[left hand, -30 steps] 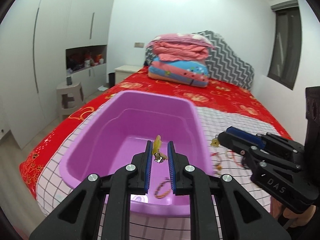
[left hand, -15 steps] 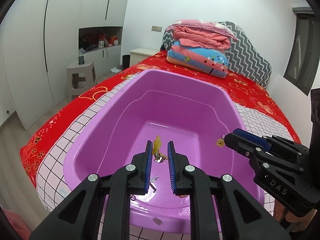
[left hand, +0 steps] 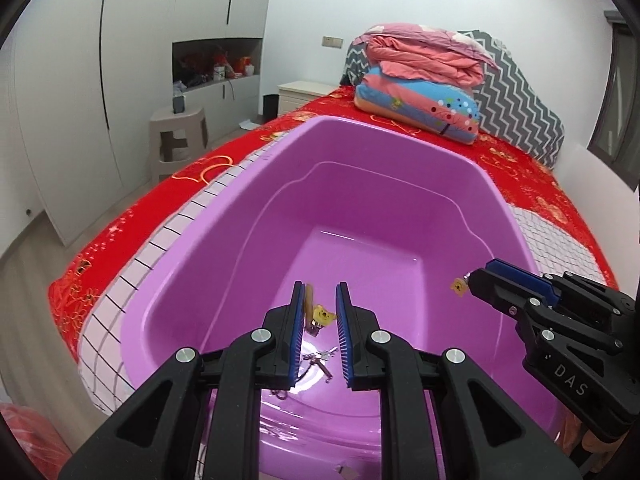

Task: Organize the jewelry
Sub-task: 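Open both tools to drop the flower charms into the basin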

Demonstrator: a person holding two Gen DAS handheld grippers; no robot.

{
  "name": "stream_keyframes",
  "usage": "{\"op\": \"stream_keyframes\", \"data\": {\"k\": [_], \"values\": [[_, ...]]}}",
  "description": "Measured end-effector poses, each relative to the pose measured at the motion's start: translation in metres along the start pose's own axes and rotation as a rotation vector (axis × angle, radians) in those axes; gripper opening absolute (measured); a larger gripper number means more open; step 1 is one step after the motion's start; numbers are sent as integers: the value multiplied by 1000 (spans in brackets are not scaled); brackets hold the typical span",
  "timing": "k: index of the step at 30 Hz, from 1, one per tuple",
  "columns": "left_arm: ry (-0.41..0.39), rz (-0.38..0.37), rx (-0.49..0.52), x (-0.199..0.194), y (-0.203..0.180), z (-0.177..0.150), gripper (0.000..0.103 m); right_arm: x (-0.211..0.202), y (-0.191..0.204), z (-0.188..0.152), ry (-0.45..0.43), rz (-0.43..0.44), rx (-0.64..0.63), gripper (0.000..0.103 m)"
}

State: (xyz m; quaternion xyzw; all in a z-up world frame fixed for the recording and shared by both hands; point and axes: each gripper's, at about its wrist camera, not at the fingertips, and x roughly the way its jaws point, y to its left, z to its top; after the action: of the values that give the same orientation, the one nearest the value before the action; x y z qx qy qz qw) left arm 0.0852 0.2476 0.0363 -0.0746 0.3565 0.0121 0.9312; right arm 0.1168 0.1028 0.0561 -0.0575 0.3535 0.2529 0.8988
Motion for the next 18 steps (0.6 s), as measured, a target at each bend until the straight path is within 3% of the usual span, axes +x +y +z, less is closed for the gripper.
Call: {"op": "stream_keyframes", "data": {"k": [2, 4, 5, 6, 8, 18], "values": [[3, 5, -8, -1, 0, 1, 18, -1, 2, 1, -5, -16, -13, 20], [2, 17, -21, -3, 3, 1, 42, -3, 6, 1, -12, -29, -27, 24], [-11, 34, -30, -6, 5, 1, 72, -5, 7, 1, -17, -33, -31, 26], [-29, 48, -38, -10, 6, 0, 87, -6, 7, 1, -21, -34, -32, 26], [-61, 62, -43, -18, 9, 0, 87, -9, 7, 0, -28, -37, -32, 26], [-42, 88, -60, -27, 9, -6, 89, -28, 2, -8, -54, -40, -12, 32]]}}
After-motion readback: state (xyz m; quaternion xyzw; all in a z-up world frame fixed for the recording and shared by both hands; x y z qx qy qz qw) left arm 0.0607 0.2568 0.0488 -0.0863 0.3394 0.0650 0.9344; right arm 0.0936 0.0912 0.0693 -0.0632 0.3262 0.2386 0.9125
